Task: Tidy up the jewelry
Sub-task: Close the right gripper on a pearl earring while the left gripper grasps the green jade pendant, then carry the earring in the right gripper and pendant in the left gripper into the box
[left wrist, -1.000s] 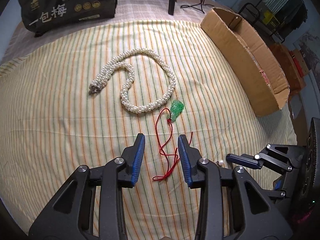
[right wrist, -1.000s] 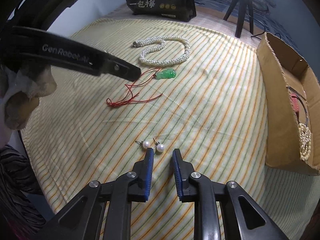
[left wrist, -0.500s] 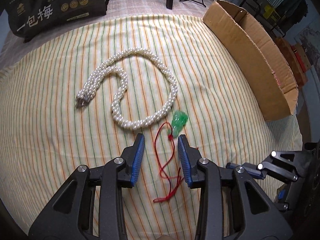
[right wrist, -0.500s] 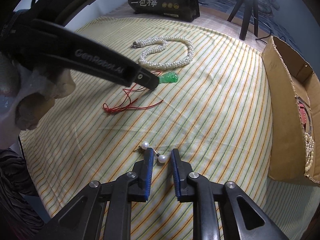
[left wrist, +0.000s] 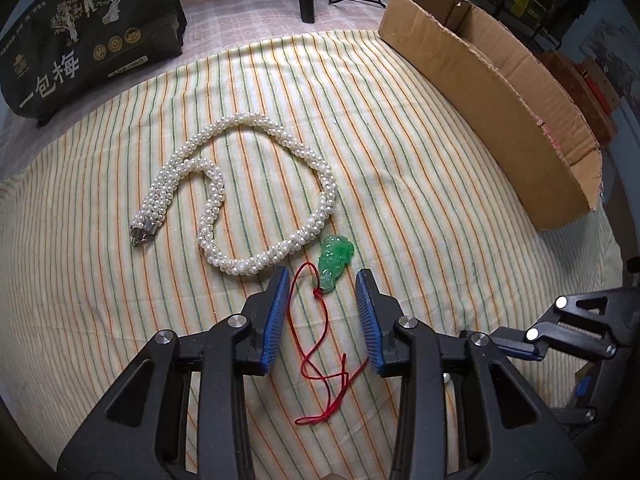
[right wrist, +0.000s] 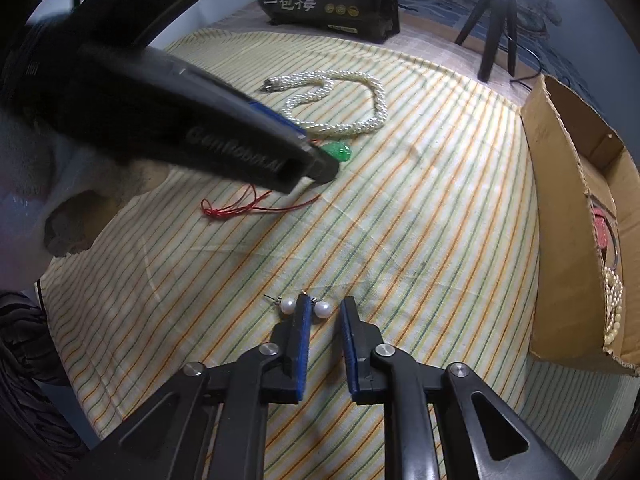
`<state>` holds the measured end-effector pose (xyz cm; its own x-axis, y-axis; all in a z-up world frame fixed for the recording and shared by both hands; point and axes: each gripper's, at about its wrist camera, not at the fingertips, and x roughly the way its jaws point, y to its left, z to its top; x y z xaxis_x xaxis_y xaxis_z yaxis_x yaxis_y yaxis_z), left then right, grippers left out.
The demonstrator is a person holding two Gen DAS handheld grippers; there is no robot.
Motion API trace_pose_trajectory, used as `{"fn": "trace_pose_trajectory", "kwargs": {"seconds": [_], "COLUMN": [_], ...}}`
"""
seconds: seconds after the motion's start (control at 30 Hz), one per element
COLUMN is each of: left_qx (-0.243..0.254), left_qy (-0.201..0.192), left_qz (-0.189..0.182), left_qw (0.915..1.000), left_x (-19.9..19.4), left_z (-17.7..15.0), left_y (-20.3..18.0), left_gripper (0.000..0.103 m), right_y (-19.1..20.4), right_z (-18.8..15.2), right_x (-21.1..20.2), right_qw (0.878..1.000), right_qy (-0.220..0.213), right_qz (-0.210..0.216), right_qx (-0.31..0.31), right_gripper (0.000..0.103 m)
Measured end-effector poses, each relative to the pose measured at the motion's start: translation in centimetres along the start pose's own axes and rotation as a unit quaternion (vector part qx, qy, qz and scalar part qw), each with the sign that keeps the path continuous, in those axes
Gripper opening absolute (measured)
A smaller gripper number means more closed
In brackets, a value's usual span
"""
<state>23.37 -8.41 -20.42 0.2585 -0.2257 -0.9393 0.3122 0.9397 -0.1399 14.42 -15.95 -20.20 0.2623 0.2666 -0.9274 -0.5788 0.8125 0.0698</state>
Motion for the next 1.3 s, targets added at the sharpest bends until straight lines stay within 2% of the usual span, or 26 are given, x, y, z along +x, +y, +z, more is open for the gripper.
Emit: {"fn": "trace_pose_trajectory", "kwargs": {"seconds": [0.03,0.43,0.47,0.53,0.57,0.83,1.03,1.3], "left_qx": [0.002,0.022,0.025,0.023,0.022,0.0,-0.029,-0.056], "left_qy": [-0.001,-0.006,-0.007,-0.011,-0.012,-0.015,-0.039,-0.096], "left_qz": [0.002,0.016,0.019,0.024,0.023,0.016,0.004,-0.025], "left_qw": [1.0,0.9996,0.9995,0.9994,0.9994,0.9998,0.9988,0.9935], "left_x": [-0.1,0.1,0.0,0.0,0.2,-0.7,-3.4,-8.9], "left_z": [-0.2,0.1,0.0,0.1,0.3,0.3,0.2,1.1], "left_y": [-0.1,-1.3,-1.3,-1.3,-1.2,-0.2,1.3,2.3], "left_gripper": [0.034,0.033,0.032,0.021,0.013,0.012,0.012,0.012], "right_y": [-0.3,-1.2,-1.3,-1.4,-1.4,-2.4,-3.0,-3.5], "right_z": [0.1,0.1,0.2,0.2,0.2,0.3,0.5,1.7], "right_x": [0.1,0.1,0.1,0.1,0.1,-1.0,-2.9,-6.3], "right_qw": [1.0,1.0,1.0,1.0,1.0,0.999,0.998,0.995], "right_qy": [0.001,0.002,0.001,0.001,0.001,-0.014,-0.037,-0.078], "right_qz": [-0.001,0.006,0.007,0.007,0.007,0.006,0.008,0.002], "right_qx": [0.003,0.017,0.018,0.019,0.019,0.038,0.051,0.06], "right_gripper": [0.007,0.006,0.006,0.006,0.006,0.006,0.006,0.006]}}
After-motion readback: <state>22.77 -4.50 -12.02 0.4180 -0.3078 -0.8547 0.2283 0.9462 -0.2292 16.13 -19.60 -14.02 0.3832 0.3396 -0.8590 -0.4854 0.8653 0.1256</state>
